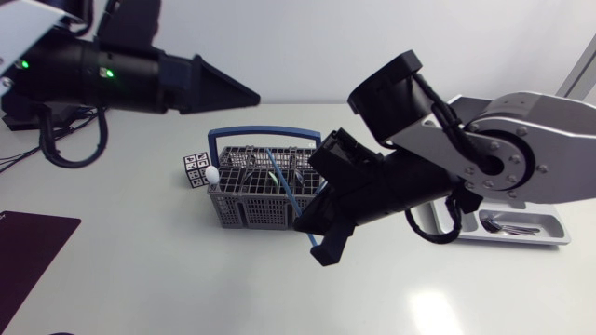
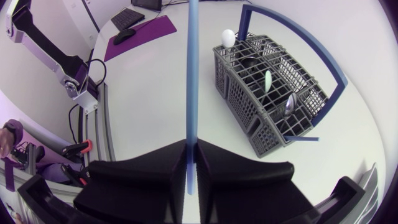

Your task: Transfer all utensils from the basket to the drawer tray.

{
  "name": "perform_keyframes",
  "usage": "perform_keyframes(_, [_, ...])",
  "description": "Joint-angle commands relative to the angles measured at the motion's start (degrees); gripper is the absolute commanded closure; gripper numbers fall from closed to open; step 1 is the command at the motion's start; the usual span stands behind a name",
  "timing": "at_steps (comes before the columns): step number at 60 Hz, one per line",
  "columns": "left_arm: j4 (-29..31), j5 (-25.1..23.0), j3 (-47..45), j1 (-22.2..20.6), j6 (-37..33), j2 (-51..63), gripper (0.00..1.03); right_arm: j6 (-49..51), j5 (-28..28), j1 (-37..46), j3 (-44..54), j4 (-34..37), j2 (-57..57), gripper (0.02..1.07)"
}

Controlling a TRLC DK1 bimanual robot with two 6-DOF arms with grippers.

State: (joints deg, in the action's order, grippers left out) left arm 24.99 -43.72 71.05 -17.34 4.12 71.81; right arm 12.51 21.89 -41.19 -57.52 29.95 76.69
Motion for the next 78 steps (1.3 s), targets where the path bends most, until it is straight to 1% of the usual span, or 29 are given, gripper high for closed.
perform_keyframes(1, [0.76,-0.92,3.4,3.72,1.07,-1.59,0.43,0.85,0.43,1.99,0.91,1.25,-3.3,1.01])
perform_keyframes(7, [4.71,-0.92,4.1,7.85,-2.36,-1.5,0.43,0.85,1.14,5.59,1.18,2.39,-6.28,1.01])
perform_keyframes(14, [9.46,-0.84,3.66,11.98,-7.37,-1.23,0.43,0.93,2.98,12.62,1.27,3.71,-8.31,1.01])
perform_keyframes(20, [11.83,-0.57,2.52,15.59,-10.71,-0.62,0.43,1.11,3.07,19.66,1.44,4.23,-8.66,1.01])
perform_keyframes(26, [13.41,0.83,0.41,17.7,-14.75,-0.09,0.43,1.73,3.07,27.3,1.71,4.32,-8.04,1.01])
perform_keyframes(38, [13.85,3.21,-4.25,19.54,-19.68,-0.09,0.43,3.13,3.07,43.04,0.83,4.06,-2.15,1.01])
perform_keyframes(47, [13.77,3.65,-7.76,20.42,-22.66,0.87,0.43,3.92,2.02,50.68,0.12,2.21,4.61,1.01])
perform_keyframes(57, [12.89,4.79,-10.4,20.6,-24.69,1.67,0.43,3.83,-1.06,54.72,-1.37,-1.04,12.26,1.01])
perform_keyframes(61, [12.45,5.32,-11.19,20.6,-25.3,2.28,0.43,3.66,-1.5,56.04,-2.6,-1.74,15.6,1.01])
perform_keyframes(65, [11.92,5.76,-11.9,20.33,-25.57,2.81,0.43,3.31,-3.26,56.92,-3.66,-3.24,18.85,1.0])
perform_keyframes(78, [10.34,5.84,-13.39,19.63,-25.83,3.95,0.43,2.87,-4.49,58.68,-7.08,-4.99,27.2,0.99])
